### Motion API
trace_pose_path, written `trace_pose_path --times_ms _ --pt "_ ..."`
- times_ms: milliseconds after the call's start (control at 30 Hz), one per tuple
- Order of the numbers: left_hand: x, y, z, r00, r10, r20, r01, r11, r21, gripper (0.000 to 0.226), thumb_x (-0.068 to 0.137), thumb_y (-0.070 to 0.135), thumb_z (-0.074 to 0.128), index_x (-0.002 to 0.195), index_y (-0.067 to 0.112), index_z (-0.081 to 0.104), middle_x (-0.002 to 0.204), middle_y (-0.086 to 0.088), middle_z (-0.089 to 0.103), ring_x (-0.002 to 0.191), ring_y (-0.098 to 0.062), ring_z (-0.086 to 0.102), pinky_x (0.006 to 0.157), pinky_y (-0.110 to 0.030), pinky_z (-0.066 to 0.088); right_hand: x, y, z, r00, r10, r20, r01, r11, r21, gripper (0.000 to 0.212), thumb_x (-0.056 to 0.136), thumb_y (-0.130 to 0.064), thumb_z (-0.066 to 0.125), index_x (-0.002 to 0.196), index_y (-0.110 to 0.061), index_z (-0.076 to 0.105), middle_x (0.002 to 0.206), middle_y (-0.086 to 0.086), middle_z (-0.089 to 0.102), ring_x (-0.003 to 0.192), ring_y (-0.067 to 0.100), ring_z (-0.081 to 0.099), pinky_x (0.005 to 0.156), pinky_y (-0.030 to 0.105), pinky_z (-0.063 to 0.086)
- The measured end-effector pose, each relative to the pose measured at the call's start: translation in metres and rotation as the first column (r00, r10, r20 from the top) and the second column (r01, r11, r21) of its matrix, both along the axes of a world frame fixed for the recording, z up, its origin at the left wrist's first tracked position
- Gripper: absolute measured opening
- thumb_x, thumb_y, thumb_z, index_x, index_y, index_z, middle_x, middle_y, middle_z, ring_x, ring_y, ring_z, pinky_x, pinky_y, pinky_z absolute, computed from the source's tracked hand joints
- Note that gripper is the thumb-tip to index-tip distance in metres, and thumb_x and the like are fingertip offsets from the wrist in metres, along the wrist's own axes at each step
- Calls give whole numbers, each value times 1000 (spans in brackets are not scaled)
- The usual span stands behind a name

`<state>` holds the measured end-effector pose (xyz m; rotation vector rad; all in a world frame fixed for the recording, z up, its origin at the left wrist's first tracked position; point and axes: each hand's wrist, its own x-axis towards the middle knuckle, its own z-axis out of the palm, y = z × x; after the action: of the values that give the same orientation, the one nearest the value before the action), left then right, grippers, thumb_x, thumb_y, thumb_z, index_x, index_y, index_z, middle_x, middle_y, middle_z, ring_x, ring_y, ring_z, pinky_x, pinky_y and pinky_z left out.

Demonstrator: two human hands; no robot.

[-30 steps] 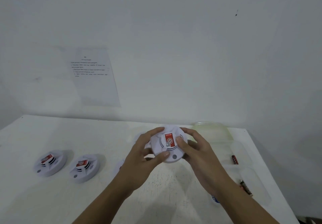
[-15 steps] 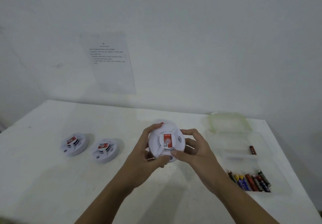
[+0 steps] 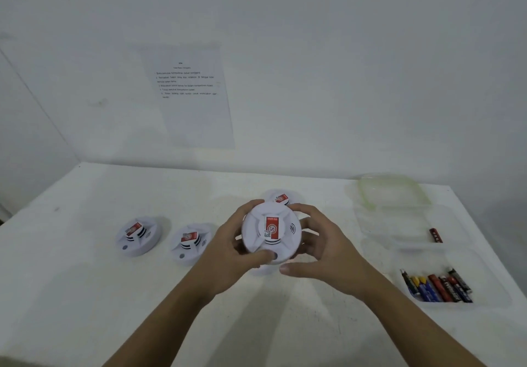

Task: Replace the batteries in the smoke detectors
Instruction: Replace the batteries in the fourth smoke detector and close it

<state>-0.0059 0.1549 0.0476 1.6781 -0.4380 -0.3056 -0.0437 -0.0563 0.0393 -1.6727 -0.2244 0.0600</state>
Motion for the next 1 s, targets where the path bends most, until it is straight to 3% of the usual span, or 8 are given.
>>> trace_pose_path --times_ms 300,600,867,1000 --pt "0 3 -5 996 7 87 -3 999 -39 72 80 -8 78 139 23 50 128 12 66 122 -13 63 85 -27 59 9 9 -6 998 -43 54 46 997 -60 94 58 -15 98 137 -31 50 133 -6 60 105 27 70 83 48 61" --pt "5 1 12 993 -42 107 46 998 -38 72 79 -12 76 131 32 53 121 19 69 118 -8 64 79 -21 58 10 9 14 986 -47 158 61 994 -86 87 57 -13 98 130 -31 55 136 -6 59 105 25 69 79 50 61" --pt "6 2 17 994 -66 90 71 996 -56 73 79 -12 76 131 34 55 124 15 68 121 -11 63 82 -24 58 10 5 16 965 -83 248 128 978 -167 87 55 -22 99 130 -30 55 132 -13 61 110 19 63 81 30 59" --pt "6 1 16 993 -61 100 65 997 -35 72 79 -10 78 129 37 55 123 20 68 121 -9 63 83 -23 58 13 3 13 959 -94 268 156 962 -223 87 55 -28 99 130 -32 55 134 -15 59 114 17 60 85 27 56"
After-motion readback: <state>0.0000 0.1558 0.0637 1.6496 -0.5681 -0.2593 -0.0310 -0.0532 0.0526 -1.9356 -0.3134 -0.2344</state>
